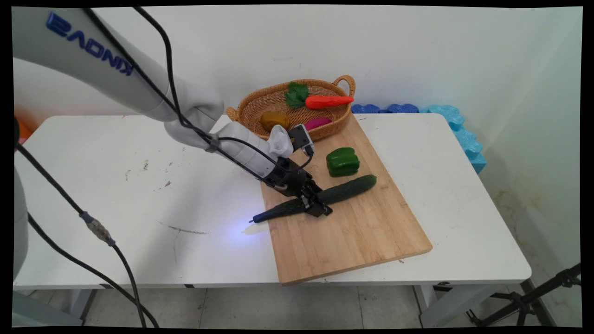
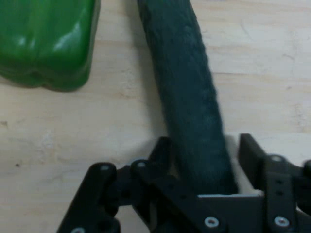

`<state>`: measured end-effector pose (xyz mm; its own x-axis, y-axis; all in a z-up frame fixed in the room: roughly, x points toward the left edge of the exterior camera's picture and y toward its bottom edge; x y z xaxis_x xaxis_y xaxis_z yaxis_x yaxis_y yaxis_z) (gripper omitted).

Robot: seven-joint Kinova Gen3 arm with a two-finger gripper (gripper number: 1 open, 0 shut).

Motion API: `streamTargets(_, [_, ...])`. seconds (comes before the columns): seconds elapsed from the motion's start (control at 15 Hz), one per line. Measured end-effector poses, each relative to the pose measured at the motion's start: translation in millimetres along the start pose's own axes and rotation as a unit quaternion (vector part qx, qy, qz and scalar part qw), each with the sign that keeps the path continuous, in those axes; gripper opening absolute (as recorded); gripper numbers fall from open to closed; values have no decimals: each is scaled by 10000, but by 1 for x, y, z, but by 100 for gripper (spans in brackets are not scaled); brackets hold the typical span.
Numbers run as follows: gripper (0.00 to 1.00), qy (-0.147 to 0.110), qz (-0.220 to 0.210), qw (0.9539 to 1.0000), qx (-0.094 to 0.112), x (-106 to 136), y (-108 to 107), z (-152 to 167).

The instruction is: Pick up the cucumber from the cutting board, then place the picked object in the vegetable basket

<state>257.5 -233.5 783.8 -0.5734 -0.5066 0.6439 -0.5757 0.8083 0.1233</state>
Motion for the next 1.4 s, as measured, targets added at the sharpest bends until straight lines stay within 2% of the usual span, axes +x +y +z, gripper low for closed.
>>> streamTargets(0.67, [0,-8,155,9999,33,3,3,2])
streamTargets(1.4, [0,249,355,9989,201,24,-7,-33])
